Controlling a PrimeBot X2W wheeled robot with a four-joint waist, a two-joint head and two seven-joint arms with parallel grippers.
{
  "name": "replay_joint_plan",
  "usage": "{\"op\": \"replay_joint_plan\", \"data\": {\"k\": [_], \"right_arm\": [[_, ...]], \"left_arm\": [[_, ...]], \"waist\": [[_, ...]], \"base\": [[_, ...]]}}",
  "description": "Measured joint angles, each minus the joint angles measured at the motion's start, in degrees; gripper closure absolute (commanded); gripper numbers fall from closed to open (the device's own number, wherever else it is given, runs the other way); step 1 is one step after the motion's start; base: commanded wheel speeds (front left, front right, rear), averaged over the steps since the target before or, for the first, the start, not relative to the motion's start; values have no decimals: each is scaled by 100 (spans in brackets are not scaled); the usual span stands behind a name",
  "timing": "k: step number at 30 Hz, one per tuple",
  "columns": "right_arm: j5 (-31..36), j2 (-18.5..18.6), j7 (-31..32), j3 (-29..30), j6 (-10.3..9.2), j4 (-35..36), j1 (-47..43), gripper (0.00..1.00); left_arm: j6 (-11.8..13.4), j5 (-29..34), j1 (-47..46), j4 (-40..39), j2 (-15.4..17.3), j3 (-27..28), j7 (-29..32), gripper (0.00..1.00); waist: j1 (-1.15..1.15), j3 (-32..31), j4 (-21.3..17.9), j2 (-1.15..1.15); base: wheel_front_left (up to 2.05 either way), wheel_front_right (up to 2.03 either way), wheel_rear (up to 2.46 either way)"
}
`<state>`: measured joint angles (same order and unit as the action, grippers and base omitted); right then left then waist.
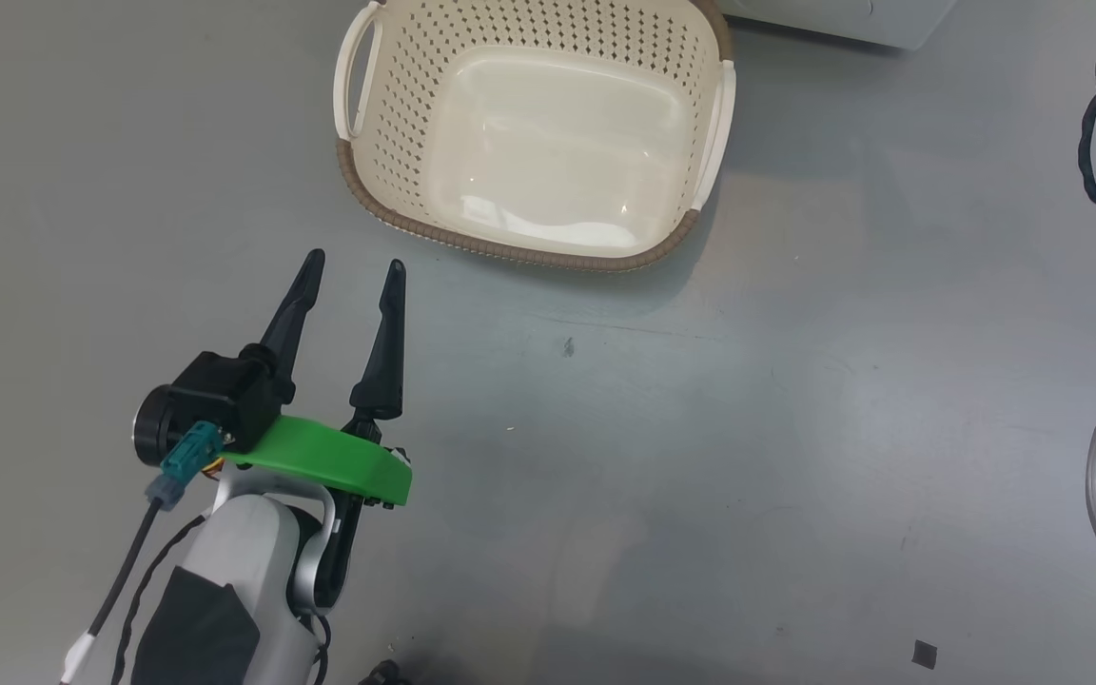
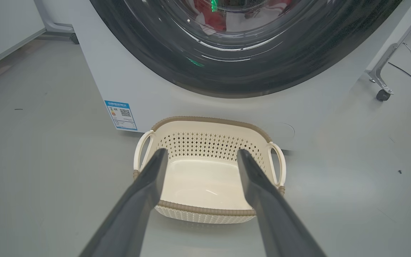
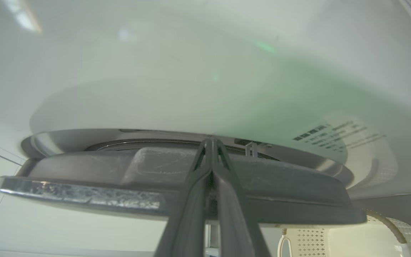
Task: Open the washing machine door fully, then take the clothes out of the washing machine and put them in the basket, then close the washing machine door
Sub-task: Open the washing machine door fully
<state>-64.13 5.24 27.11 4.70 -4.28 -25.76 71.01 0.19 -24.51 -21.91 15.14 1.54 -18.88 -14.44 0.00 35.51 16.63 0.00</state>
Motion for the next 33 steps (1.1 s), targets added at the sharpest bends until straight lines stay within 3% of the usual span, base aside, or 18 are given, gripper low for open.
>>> {"op": "replay_joint_plan", "data": {"k": [20,33], "right_arm": [[-609,16,456,218,-241,-641,485,100],[-883,44,688,316,-252,-1045,523,100]], "left_arm": [[2,-119,-47,-14,-7,-29,0,0],[3,-118,-47,-13,-9,-33,0,0]], "waist": [[0,15,102,0],[0,-47,97,0]], "base": [[0,0,0],[0,0,0]]}}
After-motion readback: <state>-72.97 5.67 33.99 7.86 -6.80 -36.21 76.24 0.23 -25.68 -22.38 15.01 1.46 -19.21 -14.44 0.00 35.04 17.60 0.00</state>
